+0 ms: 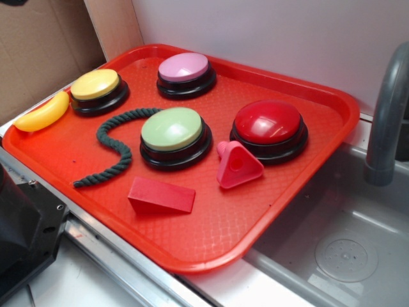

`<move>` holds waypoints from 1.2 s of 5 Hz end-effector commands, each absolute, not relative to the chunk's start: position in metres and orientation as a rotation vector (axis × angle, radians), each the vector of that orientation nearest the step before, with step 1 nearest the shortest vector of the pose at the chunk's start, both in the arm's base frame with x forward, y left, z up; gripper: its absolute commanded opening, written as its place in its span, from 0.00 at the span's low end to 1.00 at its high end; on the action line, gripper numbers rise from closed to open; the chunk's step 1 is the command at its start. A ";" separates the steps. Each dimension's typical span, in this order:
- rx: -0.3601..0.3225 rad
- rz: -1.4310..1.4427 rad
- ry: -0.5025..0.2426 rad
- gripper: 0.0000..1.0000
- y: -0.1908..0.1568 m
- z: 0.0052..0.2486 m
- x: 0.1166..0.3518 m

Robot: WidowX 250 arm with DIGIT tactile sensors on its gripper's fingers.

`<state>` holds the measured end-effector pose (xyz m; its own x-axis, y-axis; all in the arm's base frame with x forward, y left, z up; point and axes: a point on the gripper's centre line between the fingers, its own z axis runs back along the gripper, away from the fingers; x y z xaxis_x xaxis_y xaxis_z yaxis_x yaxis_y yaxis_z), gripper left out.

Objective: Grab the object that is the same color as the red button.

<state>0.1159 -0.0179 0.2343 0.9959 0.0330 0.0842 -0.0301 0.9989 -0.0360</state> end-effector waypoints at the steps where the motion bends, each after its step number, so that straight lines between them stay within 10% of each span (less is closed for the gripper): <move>1: -0.035 0.032 -0.085 1.00 -0.018 0.234 0.116; 6: -0.044 -0.635 -0.161 1.00 -0.073 0.150 0.141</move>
